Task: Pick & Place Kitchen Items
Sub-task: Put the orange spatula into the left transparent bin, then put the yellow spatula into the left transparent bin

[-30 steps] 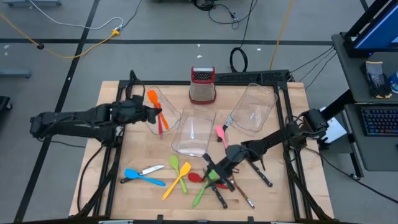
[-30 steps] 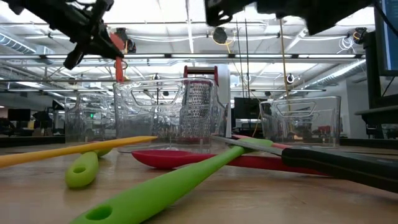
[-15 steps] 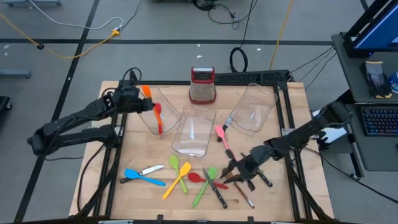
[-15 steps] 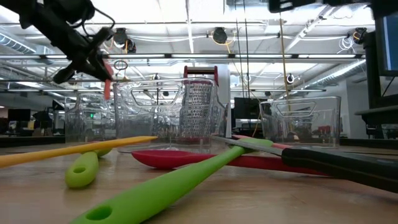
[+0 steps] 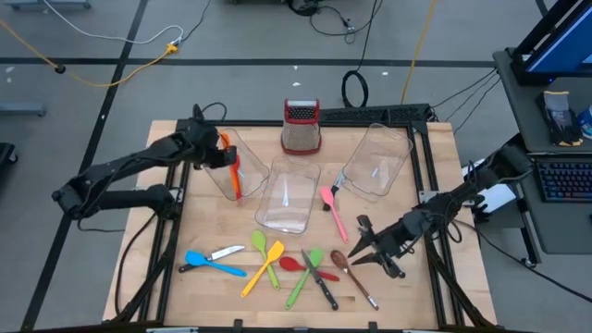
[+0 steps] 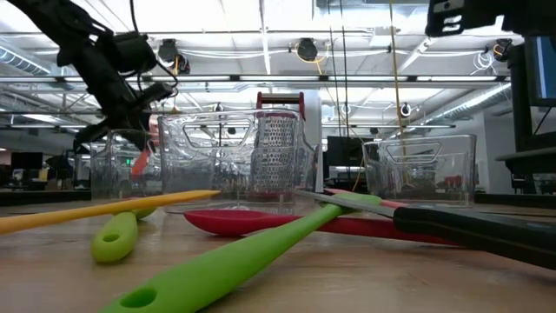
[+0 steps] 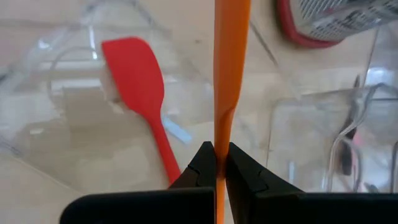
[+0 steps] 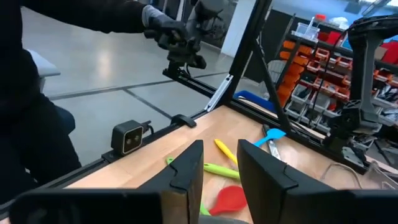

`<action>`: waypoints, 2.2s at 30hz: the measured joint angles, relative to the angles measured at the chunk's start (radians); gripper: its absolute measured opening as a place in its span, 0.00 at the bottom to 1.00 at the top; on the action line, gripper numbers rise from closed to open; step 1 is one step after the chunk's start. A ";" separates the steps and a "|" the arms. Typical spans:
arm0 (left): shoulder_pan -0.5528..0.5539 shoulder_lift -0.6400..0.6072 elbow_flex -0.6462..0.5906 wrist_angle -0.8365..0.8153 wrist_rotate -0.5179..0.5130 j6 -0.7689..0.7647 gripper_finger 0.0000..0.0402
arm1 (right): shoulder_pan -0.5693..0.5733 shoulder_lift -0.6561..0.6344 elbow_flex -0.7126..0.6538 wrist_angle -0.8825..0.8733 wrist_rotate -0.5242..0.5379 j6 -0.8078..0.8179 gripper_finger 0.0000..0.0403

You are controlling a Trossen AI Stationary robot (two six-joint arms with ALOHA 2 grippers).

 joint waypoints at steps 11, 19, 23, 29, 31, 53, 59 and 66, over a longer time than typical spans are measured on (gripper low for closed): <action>-0.029 0.078 0.000 -0.022 0.041 0.015 0.01 | -0.003 0.000 -0.027 0.032 0.076 -0.002 0.22; -0.035 0.141 0.000 -0.066 0.033 0.012 0.01 | -0.003 0.000 -0.027 0.032 0.076 -0.001 0.22; -0.035 0.164 0.005 -0.053 0.014 0.008 0.02 | -0.003 0.000 -0.027 0.032 0.076 0.000 0.22; -0.034 0.167 0.003 -0.053 0.011 0.009 0.02 | -0.003 0.000 -0.027 0.032 0.076 0.000 0.22; -0.034 0.167 0.003 -0.053 0.003 0.010 0.01 | -0.003 0.000 -0.027 0.032 0.076 0.000 0.22; -0.003 0.095 0.039 0.081 0.045 0.039 0.30 | -0.003 0.001 -0.027 0.032 0.076 0.027 0.22; -0.034 -0.017 0.132 0.078 0.064 0.052 0.30 | -0.003 0.001 -0.027 0.032 0.076 0.027 0.22; -0.207 -0.157 0.187 0.078 0.010 0.050 0.30 | -0.002 0.001 -0.026 0.032 0.076 0.027 0.22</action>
